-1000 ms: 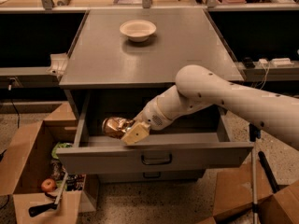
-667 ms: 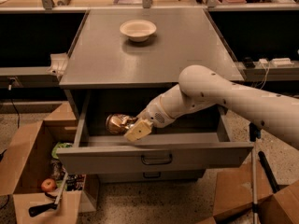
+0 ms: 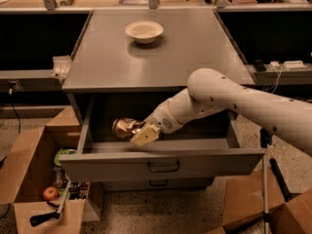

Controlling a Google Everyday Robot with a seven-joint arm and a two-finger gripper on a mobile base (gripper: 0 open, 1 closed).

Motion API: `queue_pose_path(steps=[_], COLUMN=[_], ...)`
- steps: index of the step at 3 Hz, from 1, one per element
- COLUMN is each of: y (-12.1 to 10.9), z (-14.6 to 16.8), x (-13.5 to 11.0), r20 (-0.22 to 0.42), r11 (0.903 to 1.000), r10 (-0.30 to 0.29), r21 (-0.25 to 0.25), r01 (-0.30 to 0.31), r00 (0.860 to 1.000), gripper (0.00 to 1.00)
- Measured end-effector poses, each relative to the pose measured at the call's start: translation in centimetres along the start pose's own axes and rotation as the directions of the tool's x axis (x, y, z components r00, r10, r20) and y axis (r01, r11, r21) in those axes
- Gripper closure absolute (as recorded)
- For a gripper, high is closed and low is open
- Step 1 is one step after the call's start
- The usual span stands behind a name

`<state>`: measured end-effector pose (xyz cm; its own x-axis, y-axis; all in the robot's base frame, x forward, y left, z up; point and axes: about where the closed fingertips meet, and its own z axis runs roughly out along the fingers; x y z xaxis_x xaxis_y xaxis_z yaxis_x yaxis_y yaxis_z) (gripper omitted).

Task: Place orange can into top drawer

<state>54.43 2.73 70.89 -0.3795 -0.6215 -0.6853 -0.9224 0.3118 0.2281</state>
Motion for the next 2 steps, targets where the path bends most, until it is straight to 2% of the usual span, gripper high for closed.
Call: queue_pose_path(steps=[1,2], y=[0.00,0.00], z=[0.00,0.00], x=[0.00,0.00], r20=[0.000,0.000], r11=[1.0000,1.0000], r10=[0.000,0.000], r21=[0.000,0.000], r01=[0.000,0.000], r00=[1.000,1.000], gripper=[0.01,0.00])
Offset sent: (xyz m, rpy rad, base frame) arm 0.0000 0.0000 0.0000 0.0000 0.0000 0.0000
